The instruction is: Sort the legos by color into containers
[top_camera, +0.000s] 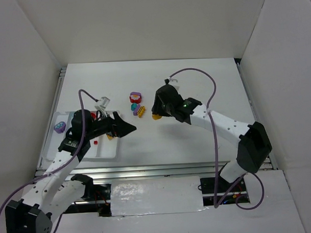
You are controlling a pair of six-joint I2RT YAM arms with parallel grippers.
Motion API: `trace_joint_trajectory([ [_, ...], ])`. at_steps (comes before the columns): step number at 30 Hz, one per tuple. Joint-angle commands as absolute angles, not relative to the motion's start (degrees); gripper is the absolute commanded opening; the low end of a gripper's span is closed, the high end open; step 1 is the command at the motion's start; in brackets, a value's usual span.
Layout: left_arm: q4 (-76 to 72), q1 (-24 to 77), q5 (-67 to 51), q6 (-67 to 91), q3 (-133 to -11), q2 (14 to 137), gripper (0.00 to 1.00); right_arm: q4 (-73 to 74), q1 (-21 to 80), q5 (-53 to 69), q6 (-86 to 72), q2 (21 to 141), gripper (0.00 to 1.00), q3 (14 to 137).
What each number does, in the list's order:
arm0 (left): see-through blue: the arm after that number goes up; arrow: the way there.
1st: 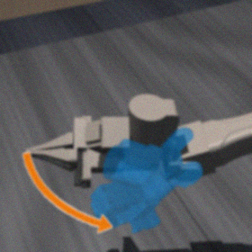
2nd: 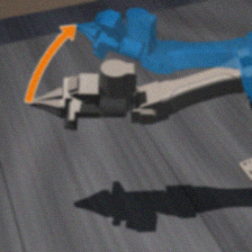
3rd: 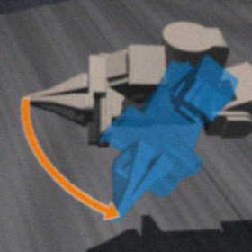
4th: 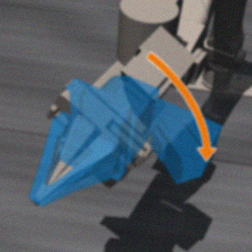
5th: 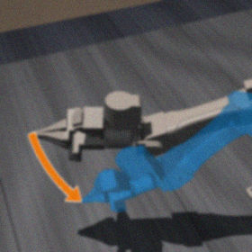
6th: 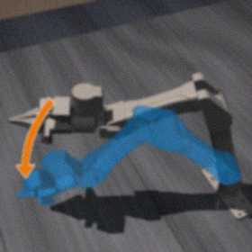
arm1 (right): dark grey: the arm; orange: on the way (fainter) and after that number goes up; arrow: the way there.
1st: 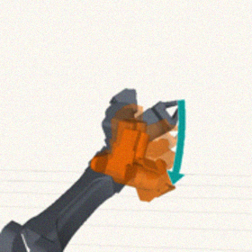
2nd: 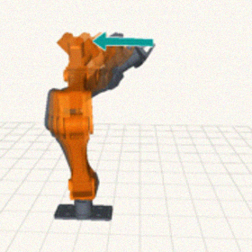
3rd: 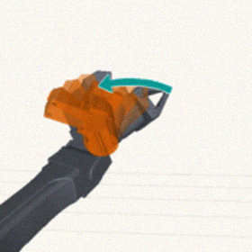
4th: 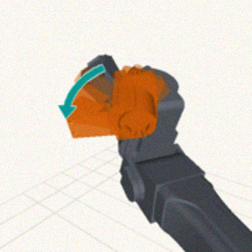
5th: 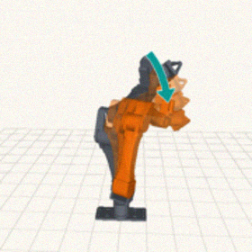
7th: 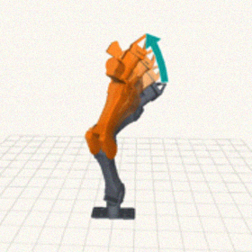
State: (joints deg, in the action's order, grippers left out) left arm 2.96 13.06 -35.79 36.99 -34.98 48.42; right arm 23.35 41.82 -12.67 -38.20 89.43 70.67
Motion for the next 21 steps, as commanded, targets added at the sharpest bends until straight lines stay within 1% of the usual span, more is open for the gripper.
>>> trace_joint_trajectory([
  [1,-13.41,20.28,-30.96,38.77,-33.58,45.88,0.99,26.81,45.78,-26.00,-52.35,81.93,0.00,70.58],
  [2,-15.10,23.78,-29.02,38.32,-32.53,45.36,0.99,26.89,47.88,-27.23,-54.12,80.61,0.00,69.97],
  [5,-19.77,30.03,-22.60,35.60,-31.82,44.91,0.99,26.02,51.84,-30.58,-59.84,76.30,0.00,67.86],
  [7,-20.21,32.51,-19.61,33.50,-32.86,46.92,0.99,25.93,53.43,-32.86,-64.22,73.57,0.00,66.89],
  [8,-20.56,34.43,-16.12,33.05,-33.13,47.80,0.99,25.41,54.31,-33.65,-65.38,72.35,0.00,65.32],
  [10,-22.75,35.59,-13.81,33.13,-32.79,49.48,0.97,22.16,56.77,-34.88,-66.97,69.18,0.00,63.47],
  [11,-26.77,36.29,-12.75,33.40,-31.48,49.92,0.97,20.58,57.65,-35.41,-67.32,68.04,0.00,62.33],
  [14,-31.71,37.00,-12.66,34.01,-30.50,50.62,0.95,21.61,59.50,-36.91,-67.94,68.29,0.00,63.45],
  [17,-31.55,37.53,-11.96,33.40,-31.81,51.67,0.94,21.98,60.73,-37.09,-67.85,69.08,0.00,64.86],
  [20,-32.60,37.79,-11.69,33.40,-31.82,51.94,0.91,21.36,62.22,-38.05,-67.94,69.87,0.00,65.13],
  [21,-33.65,37.71,-12.73,33.40,-31.82,52.03,0.88,21.44,62.31,-38.23,-68.46,70.22,0.00,65.21],
])
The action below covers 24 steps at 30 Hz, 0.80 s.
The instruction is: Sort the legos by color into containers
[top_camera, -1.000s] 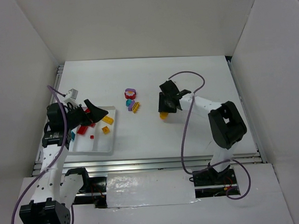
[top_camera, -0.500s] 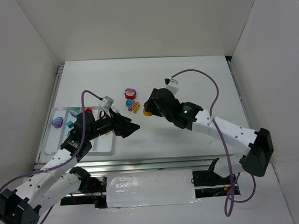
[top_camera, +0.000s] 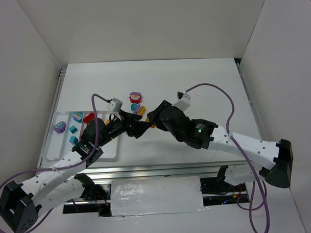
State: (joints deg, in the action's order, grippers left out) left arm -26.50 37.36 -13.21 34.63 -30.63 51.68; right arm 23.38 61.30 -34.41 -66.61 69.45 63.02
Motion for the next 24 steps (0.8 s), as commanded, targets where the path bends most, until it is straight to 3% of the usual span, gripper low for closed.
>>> trace_joint_trajectory([
  [1,-34.18,37.79,-13.27,34.01,-31.73,52.29,0.87,21.79,62.49,-38.49,-68.73,70.57,0.00,65.65],
  [7,-34.71,38.23,-15.46,34.89,-31.73,55.54,0.60,21.53,63.19,-40.34,-69.26,70.93,0.00,66.01],
  [11,-36.12,38.32,-17.22,35.59,-31.11,57.04,0.58,21.36,63.37,-40.87,-69.26,71.28,0.00,66.44],
  [12,-36.30,38.32,-17.57,35.68,-31.29,57.39,0.53,21.36,63.37,-40.78,-69.17,71.45,0.00,66.62],
  [13,-36.73,38.32,-18.36,35.68,-31.38,57.91,0.45,21.10,63.37,-40.69,-69.08,71.80,0.00,66.71],
  [14,-36.74,38.32,-18.72,35.77,-31.72,58.18,0.25,21.09,63.37,-40.52,-69.17,72.07,0.00,66.80],
  [15,-36.56,38.32,-18.89,35.77,-31.99,58.36,0.16,21.01,63.37,-40.26,-69.17,72.24,0.00,66.88],
  [16,-35.26,38.32,-18.29,35.51,-32.34,58.62,0.00,20.31,63.37,-39.99,-68.73,72.51,0.00,66.71],
  [17,-34.11,38.32,-17.76,35.25,-32.69,58.71,0.00,19.69,63.37,-39.73,-68.30,72.34,0.04,66.45],
  [20,-27.88,38.32,-11.36,34.98,-33.40,57.22,0.00,16.61,63.02,-38.06,-66.97,71.46,0.81,64.17],
  [21,-26.38,38.32,-9.25,34.81,-33.22,55.65,0.00,16.44,62.50,-37.27,-67.06,71.02,0.99,63.55],
  [24,-19.88,38.23,-1.52,34.19,-32.61,52.66,0.00,16.78,60.47,-36.21,-66.36,70.49,1.00,62.75],
])
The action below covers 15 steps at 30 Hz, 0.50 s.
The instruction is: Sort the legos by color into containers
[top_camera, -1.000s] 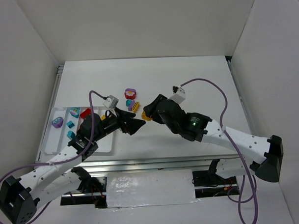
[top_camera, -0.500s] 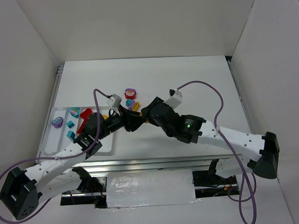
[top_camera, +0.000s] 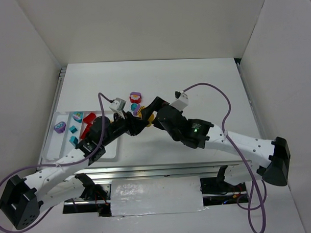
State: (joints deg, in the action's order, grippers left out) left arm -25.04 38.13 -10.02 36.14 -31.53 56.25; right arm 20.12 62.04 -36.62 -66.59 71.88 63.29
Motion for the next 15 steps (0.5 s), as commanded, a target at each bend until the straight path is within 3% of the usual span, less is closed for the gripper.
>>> trace_joint_trajectory([
  [1,-14.38,38.23,3.73,34.54,-32.96,51.95,0.00,17.31,60.03,-36.30,-66.44,70.49,1.00,62.58],
  [4,-0.33,37.88,17.43,41.95,-36.80,50.80,0.00,19.42,55.74,-34.20,-66.53,69.53,1.00,61.35],
  [5,14.18,36.58,28.28,45.67,-38.48,51.84,0.00,19.34,54.24,-33.32,-66.19,68.48,1.00,59.61],
  [8,32.46,31.84,38.90,56.93,-41.22,53.08,0.00,16.36,49.84,-28.75,-64.16,65.49,1.00,54.77],
  [15,28.76,18.99,33.50,57.22,-34.81,53.87,0.03,12.39,48.08,-24.70,-60.57,63.28,1.00,50.80],
])
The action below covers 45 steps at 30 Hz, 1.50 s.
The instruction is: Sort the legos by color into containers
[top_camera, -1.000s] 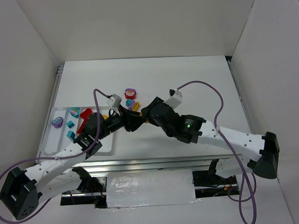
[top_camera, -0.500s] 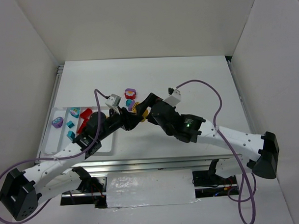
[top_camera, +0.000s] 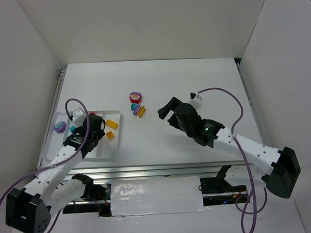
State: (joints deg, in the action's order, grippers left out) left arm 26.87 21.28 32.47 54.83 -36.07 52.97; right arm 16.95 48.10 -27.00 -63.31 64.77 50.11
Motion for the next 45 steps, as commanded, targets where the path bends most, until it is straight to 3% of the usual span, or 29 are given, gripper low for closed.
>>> trace_joint_trajectory([
  [1,28.13,18.29,32.88,56.69,-34.11,54.83,0.07,12.65,48.08,-24.52,-60.12,63.63,1.00,51.58],
  [7,24.26,18.37,29.45,55.99,-31.47,57.22,0.09,12.92,48.08,-23.73,-58.36,64.86,1.00,51.59],
  [22,23.73,18.72,26.28,47.99,-29.18,42.98,0.11,12.30,48.08,-21.44,-57.30,69.34,1.00,53.44],
  [26,25.40,18.90,25.93,47.02,-30.23,42.97,0.17,12.31,48.08,-21.62,-57.39,69.17,1.00,53.26],
  [35,22.76,18.98,18.63,46.67,-26.28,43.15,0.48,12.57,47.99,-22.41,-56.95,68.64,1.00,53.00],
  [39,23.55,18.98,18.63,46.23,-26.45,42.89,0.73,11.78,48.08,-21.54,-56.78,69.78,1.00,52.82],
  [41,24.17,18.98,18.46,46.23,-26.72,41.93,0.77,11.17,48.07,-21.10,-56.08,70.40,1.00,52.82],
  [42,24.52,18.98,18.20,46.14,-27.15,41.40,0.99,10.90,48.08,-20.66,-55.47,70.92,1.00,53.34],
  [45,26.97,18.98,17.32,45.79,-29.60,39.47,0.99,12.12,48.08,-19.60,-52.74,74.96,1.00,57.02],
])
